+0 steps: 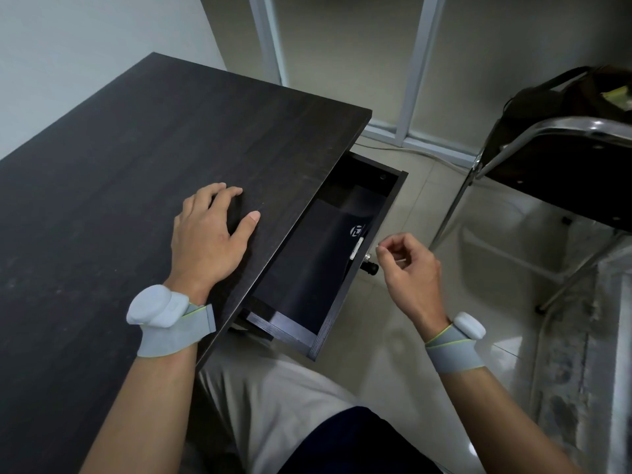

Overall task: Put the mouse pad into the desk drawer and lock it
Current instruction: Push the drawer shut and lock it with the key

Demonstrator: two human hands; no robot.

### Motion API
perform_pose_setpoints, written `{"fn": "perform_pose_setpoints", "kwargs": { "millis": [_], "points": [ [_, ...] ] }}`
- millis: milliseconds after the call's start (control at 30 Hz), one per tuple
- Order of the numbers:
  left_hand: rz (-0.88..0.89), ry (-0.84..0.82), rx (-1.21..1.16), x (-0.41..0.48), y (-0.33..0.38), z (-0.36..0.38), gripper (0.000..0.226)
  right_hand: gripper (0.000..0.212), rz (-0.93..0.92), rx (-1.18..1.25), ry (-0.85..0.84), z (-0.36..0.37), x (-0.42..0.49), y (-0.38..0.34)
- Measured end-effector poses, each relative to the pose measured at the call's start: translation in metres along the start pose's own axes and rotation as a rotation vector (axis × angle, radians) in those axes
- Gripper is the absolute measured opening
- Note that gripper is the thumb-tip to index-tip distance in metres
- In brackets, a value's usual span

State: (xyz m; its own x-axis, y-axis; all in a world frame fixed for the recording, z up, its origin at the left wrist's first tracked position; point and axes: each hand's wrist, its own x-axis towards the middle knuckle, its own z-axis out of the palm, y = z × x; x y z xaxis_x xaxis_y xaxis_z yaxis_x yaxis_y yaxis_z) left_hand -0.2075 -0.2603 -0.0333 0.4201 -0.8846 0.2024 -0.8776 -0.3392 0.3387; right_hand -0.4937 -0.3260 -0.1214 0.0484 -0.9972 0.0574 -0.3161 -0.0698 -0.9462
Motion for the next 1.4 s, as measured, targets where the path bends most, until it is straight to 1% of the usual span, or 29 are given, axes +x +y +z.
{"fn": "perform_pose_setpoints", "kwargs": {
  "millis": [267, 533, 733, 867, 1033, 1400],
  "points": [
    [-0.002, -0.01, -0.003, 0.0, 0.0, -0.001, 0.051, 0.009, 0.074, 0.061, -0.114, 0.011, -0.02, 0.009],
    [0.002, -0.014, 0.006, -0.001, 0.0, 0.0, 0.052, 0.012, 0.098, 0.117, -0.089, 0.014, -0.021, 0.013],
    [0.001, -0.016, 0.01, 0.0, 0.0, 0.0, 0.052, 0.021, 0.122, 0.138, -0.074, 0.016, -0.019, 0.015],
    [-0.003, -0.01, 0.011, 0.0, -0.001, -0.001, 0.052, 0.019, 0.129, 0.137, -0.071, 0.018, -0.018, 0.015],
    [-0.003, -0.014, 0.003, 0.0, 0.0, 0.0, 0.052, 0.016, 0.106, 0.15, -0.074, 0.022, -0.015, 0.012],
    [-0.002, -0.001, -0.006, 0.0, -0.003, 0.002, 0.051, 0.022, 0.053, 0.173, -0.123, 0.049, -0.003, -0.008]
  ]
}}
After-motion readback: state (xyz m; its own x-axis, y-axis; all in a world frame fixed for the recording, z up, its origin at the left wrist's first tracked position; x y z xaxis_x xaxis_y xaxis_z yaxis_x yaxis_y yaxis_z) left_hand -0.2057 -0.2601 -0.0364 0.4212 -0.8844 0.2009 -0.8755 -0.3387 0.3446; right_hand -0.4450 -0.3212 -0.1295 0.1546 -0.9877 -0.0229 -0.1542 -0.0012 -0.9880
